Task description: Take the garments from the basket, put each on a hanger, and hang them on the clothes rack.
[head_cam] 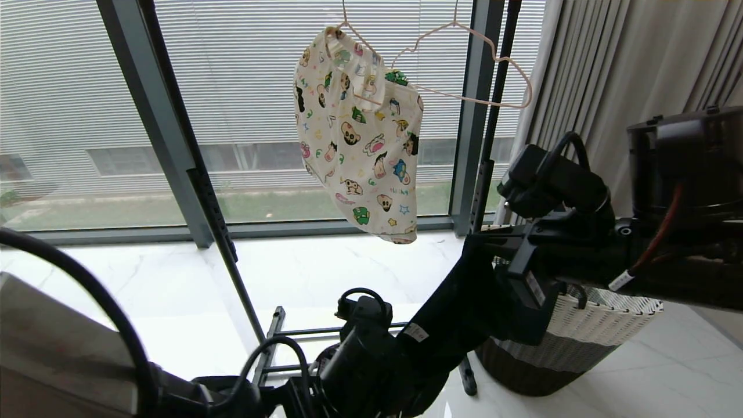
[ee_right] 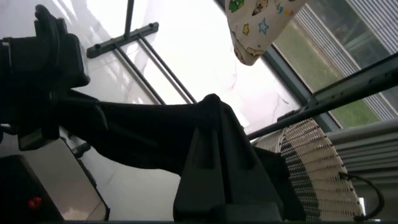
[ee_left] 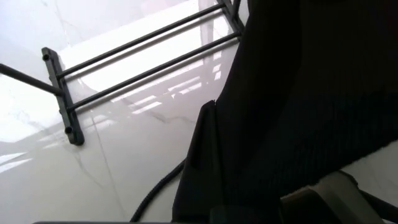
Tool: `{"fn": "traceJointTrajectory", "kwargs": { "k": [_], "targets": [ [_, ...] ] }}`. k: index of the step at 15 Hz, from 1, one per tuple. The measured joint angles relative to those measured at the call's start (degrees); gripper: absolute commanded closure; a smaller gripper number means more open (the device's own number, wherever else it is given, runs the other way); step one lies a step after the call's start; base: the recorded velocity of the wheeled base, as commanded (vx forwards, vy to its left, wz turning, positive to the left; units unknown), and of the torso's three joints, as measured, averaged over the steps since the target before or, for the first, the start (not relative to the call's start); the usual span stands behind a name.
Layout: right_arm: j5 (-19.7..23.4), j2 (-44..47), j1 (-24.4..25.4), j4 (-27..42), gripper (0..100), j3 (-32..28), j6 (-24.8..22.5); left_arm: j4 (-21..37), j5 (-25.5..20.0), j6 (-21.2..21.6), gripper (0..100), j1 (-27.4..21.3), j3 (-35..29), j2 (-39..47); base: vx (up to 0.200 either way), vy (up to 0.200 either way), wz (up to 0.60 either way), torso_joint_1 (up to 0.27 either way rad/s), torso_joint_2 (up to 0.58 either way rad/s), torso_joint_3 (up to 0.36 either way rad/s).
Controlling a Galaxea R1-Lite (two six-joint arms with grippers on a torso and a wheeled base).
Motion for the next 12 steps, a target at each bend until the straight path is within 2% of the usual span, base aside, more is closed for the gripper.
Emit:
{"fn": "traceJointTrajectory", "kwargs": {
  "k": [3, 5, 8, 9, 10, 12],
  "targets": [
    [-0.5, 5.2, 1.2, -3.3, 100, -1.3, 0.5, -0.1, -4.7, 10.0, 100, 7.8, 6.5, -12.9, 0.0, 0.0, 0.0, 0.0, 0.0, 0.0],
    [-0.8, 6.1, 1.9, -4.2, 100, -1.7, 3.0, 0.6, -7.2, 15.5, 100, 10.7, 8.2, -19.6, 0.0, 0.0, 0.0, 0.0, 0.0, 0.0],
    [-4.5, 4.7, 2.1, -4.4, 100, -0.4, 4.5, 1.6, -10.3, 23.1, 100, 11.7, 8.7, -25.5, 0.0, 0.0, 0.0, 0.0, 0.0, 0.0],
    [-5.0, 3.5, 2.0, -4.2, 100, 0.7, 4.6, 2.0, -13.0, 26.5, 100, 11.7, 8.1, -26.4, 0.0, 0.0, 0.0, 0.0, 0.0, 0.0],
    [-5.2, 1.9, 1.6, -3.8, 100, 2.1, 4.7, 3.5, -15.4, 29.1, 100, 11.7, 6.9, -27.2, 0.0, 0.0, 0.0, 0.0, 0.0, 0.0],
    [-5.3, -2.0, 0.4, -1.4, 100, 5.0, 5.0, 10.3, -19.4, 30.9, 100, 11.7, 2.2, -28.1, 0.0, 0.0, 0.0, 0.0, 0.0, 0.0]
  ]
}}
